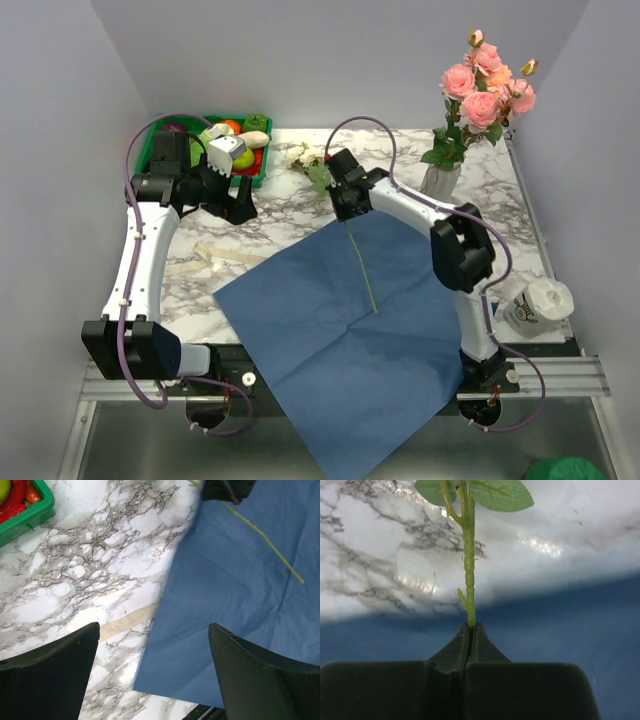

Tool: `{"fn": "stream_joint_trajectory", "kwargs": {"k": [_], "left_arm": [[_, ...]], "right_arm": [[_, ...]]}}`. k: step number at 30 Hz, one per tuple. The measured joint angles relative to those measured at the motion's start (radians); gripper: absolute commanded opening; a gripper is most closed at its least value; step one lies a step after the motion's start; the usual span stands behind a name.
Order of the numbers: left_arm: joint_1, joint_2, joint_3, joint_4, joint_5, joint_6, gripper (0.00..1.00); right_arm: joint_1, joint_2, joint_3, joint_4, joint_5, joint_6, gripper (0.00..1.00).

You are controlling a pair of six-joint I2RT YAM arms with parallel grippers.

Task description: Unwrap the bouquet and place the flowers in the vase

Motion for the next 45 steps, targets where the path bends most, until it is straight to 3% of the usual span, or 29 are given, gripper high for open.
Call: {"fn": "stream_joint_trajectory", "kwargs": {"k": [8, 21, 22, 25, 27, 40, 45], "left_arm": [[0.000, -0.021, -0.026, -0.011, -0.005, 0.001, 0.99], [0.000, -0.021, -0.050, -0.016, -0.011, 0.006, 0.99], [0.000, -0.021, -0.050, -0.016, -0.011, 0.007, 0.99], [0.000, -0.021, -0.050, -0.016, -0.011, 0.008, 0.99], [0.000, -0.021, -0.050, -0.016, -0.011, 0.008, 0.99], [0.000, -0.021, -0.050, -0.016, -0.011, 0.027, 0.99], [0.000, -0.021, -0.052, -0.014, -0.011, 0.031, 0.99]], "right_arm": [[0.006, -0.296, -0.298, 0.161, 0.034, 0.034, 0.01], [0.035, -0.410, -0.636, 0.252, 0.034, 0.065, 0.01], [0.036, -0.410, -0.641, 0.251, 0.034, 0.067, 0.01], [0.040, -0.402, -0.635, 0.246, 0.033, 0.074, 0.28], [0.041, -0.380, -0.605, 0.232, 0.031, 0.076, 0.34], [0.041, -0.216, -0.443, 0.165, 0.039, 0.073, 0.37], [0.041, -0.199, -0.423, 0.160, 0.045, 0.062, 0.15]]}}
